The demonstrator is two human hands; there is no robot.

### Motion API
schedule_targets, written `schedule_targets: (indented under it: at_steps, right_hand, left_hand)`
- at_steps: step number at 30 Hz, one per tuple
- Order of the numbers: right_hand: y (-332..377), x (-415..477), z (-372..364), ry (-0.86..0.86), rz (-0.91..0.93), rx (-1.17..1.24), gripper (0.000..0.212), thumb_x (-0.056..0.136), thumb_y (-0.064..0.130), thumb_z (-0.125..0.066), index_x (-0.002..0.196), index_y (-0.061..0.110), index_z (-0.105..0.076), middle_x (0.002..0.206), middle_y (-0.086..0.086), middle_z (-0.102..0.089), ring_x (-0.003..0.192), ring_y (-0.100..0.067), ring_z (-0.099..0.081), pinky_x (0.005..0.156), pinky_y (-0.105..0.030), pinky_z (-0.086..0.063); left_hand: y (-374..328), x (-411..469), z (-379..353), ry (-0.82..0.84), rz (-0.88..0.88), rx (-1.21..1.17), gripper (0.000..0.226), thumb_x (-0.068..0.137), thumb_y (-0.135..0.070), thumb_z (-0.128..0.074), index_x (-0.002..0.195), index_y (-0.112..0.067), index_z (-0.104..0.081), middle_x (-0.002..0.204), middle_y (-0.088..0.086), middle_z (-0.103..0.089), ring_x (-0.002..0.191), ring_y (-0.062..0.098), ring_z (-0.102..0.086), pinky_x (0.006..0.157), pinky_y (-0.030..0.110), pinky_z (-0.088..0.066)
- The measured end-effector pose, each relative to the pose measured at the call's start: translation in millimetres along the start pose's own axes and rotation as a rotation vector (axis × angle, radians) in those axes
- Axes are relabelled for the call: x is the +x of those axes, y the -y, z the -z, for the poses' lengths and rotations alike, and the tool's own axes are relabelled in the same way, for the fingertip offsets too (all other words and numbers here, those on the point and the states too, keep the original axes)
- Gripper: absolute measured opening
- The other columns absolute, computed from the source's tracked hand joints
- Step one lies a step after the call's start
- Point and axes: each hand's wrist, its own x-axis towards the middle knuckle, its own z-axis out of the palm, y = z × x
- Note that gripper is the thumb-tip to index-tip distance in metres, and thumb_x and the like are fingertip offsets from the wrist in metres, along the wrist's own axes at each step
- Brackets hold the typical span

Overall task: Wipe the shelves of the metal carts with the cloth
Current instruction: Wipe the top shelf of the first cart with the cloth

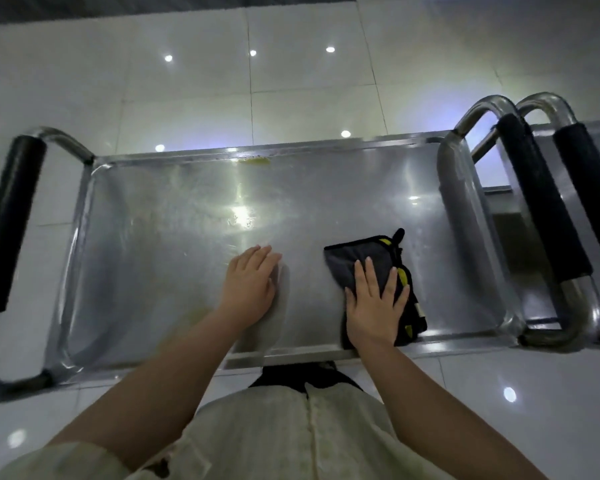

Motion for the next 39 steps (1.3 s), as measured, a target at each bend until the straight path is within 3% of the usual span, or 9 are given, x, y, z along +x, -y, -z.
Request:
schedule_targets:
  at_steps: [5,11,15,19,30,35,39]
  right_hand:
    - [4.8,-0.4,6.8,-0.005,0.013,0.039,0.06,0.095,0.053,-0.018,0.15,0.031,-0.024,0.158,0.009,-0.022,0.144,-0.038,-0.021,0.114,-0.051,0.008]
    - [8.5,-0.6,9.0,0.066,-0.019,-0.01,0.053,0.1,0.051,-0.01,0.15,0.039,0.006,0.16,0.015,0.007,0.148,-0.031,0.008,0.116,-0.054,0.01]
    - [24.1,-4.0,11.5,0.09,-0.034,0.011,0.054,0.101,0.047,-0.014,0.151,0.039,0.004,0.159,0.017,0.01,0.148,-0.028,0.013,0.116,-0.051,0.013]
    - [47.4,-5.8,10.8,0.097,-0.096,0.013,0.054,0.102,0.047,-0.015,0.152,0.038,0.005,0.16,0.016,0.011,0.148,-0.028,0.012,0.115,-0.052,0.012]
    - [160.9,-42.1,-0.2,0.118,-0.192,0.072,0.054,0.103,0.046,-0.016,0.153,0.038,0.001,0.16,0.015,0.008,0.148,-0.029,0.01,0.115,-0.054,0.009]
    - [170.7,-44.1,-1.9,0.161,-0.231,0.086,0.055,0.102,0.048,-0.016,0.153,0.038,0.004,0.16,0.014,0.012,0.148,-0.028,0.013,0.117,-0.053,0.008]
    - [169.0,-43.1,3.2,0.165,-0.242,0.153,0.053,0.103,0.046,-0.019,0.153,0.038,-0.006,0.161,0.015,0.006,0.148,-0.025,0.01,0.118,-0.05,0.007]
  left_hand:
    - [4.9,-29.8,7.1,-0.005,0.077,0.014,0.051,0.079,-0.027,-0.033,0.117,-0.015,-0.064,0.123,0.008,-0.064,0.117,0.033,-0.057,0.095,0.047,-0.043]
    - [15.2,-53.2,15.2,-0.037,0.163,0.0,0.051,0.081,-0.03,-0.03,0.115,-0.018,-0.066,0.119,0.006,-0.065,0.115,0.031,-0.058,0.094,0.047,-0.043]
    - [34.6,-63.8,20.3,0.002,0.176,-0.001,0.051,0.089,-0.034,-0.028,0.129,-0.021,-0.056,0.136,0.002,-0.055,0.131,0.025,-0.043,0.107,0.043,-0.03]
    - [71.9,-67.1,29.5,-0.034,0.117,0.031,0.039,0.093,-0.024,-0.046,0.131,-0.023,-0.053,0.139,0.0,-0.052,0.134,0.023,-0.04,0.109,0.041,-0.027]
    - [161.2,-58.7,65.4,-0.056,-0.099,-0.03,0.038,0.089,-0.019,-0.051,0.126,-0.02,-0.057,0.132,0.003,-0.057,0.128,0.028,-0.046,0.104,0.046,-0.035]
    - [194.7,-57.0,90.8,-0.125,-0.107,-0.075,0.043,0.081,-0.024,-0.048,0.123,-0.02,-0.059,0.127,0.002,-0.059,0.124,0.027,-0.048,0.1,0.046,-0.036]
    - [230.1,-45.7,128.2,-0.173,-0.054,0.003,0.04,0.081,-0.017,-0.058,0.121,-0.02,-0.061,0.127,0.001,-0.06,0.128,0.026,-0.045,0.104,0.047,-0.03]
